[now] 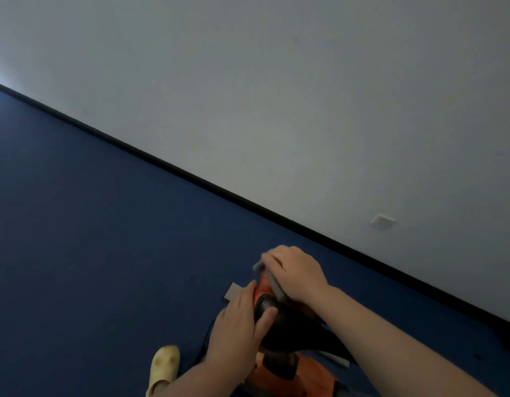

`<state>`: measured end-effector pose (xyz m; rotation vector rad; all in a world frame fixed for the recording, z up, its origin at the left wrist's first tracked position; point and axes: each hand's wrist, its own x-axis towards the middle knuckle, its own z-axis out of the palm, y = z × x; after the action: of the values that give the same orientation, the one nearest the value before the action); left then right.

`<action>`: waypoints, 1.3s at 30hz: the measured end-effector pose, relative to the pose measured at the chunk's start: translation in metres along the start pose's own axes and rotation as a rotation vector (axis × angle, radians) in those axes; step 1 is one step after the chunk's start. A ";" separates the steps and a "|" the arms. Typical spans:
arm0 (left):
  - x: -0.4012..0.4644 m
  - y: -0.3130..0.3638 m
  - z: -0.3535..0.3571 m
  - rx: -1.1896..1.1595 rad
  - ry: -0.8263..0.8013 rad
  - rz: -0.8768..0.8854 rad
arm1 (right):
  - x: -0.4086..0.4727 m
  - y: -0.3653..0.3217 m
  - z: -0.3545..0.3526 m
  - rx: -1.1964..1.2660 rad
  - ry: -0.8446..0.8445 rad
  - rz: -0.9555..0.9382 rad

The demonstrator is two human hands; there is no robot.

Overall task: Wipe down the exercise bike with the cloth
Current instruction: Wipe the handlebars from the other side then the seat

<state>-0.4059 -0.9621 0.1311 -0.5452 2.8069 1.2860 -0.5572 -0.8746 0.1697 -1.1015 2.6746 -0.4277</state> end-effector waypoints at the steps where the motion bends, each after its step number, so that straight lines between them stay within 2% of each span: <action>1: 0.000 -0.001 -0.001 -0.007 0.004 0.022 | 0.007 -0.009 0.000 -0.003 0.005 0.109; 3: -0.002 -0.002 -0.001 0.002 0.005 0.090 | 0.003 -0.015 0.006 -0.063 0.065 0.191; 6: -0.002 -0.006 -0.004 0.006 -0.019 0.139 | -0.041 0.001 0.021 -0.166 0.091 0.116; 10: -0.001 -0.002 -0.010 -0.058 -0.049 0.159 | -0.077 0.020 0.020 0.064 0.139 0.289; 15: 0.000 0.000 -0.011 -0.071 -0.025 0.178 | -0.014 0.008 0.006 0.162 0.061 0.461; 17: 0.000 -0.003 -0.011 -0.072 -0.018 0.198 | -0.007 0.005 0.006 0.158 0.053 0.431; 21: 0.004 -0.011 -0.015 -0.118 -0.035 0.231 | -0.059 0.009 0.025 0.005 0.179 0.102; 22: 0.006 -0.011 -0.016 -0.129 -0.034 0.234 | -0.068 0.014 0.026 0.020 0.181 0.077; 24: 0.008 -0.011 -0.019 -0.147 -0.030 0.250 | -0.063 0.021 0.018 0.089 0.139 0.140; 27: 0.014 -0.012 -0.022 -0.117 -0.037 0.278 | -0.022 0.018 0.002 0.237 0.005 0.406; 28: 0.017 -0.013 -0.025 -0.101 -0.042 0.289 | -0.010 0.014 -0.002 0.217 -0.024 0.427; 30: 0.024 -0.015 -0.032 -0.063 -0.084 0.327 | -0.008 0.006 0.001 0.168 0.009 0.373; 33: 0.038 -0.016 -0.044 -0.041 -0.163 0.400 | -0.044 -0.002 0.014 0.054 0.133 0.139; 34: 0.044 -0.017 -0.046 -0.041 -0.186 0.426 | -0.057 0.002 0.014 0.102 0.137 0.151; 36: 0.052 -0.016 -0.048 -0.055 -0.250 0.463 | -0.076 0.021 0.008 0.124 0.098 0.305; 39: 0.061 -0.016 -0.049 -0.089 -0.338 0.483 | -0.074 0.029 -0.004 -0.045 -0.086 0.545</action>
<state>-0.4519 -1.0267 0.1427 0.3503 2.6813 1.4066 -0.5257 -0.8014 0.1695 -0.3520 2.7618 -0.2117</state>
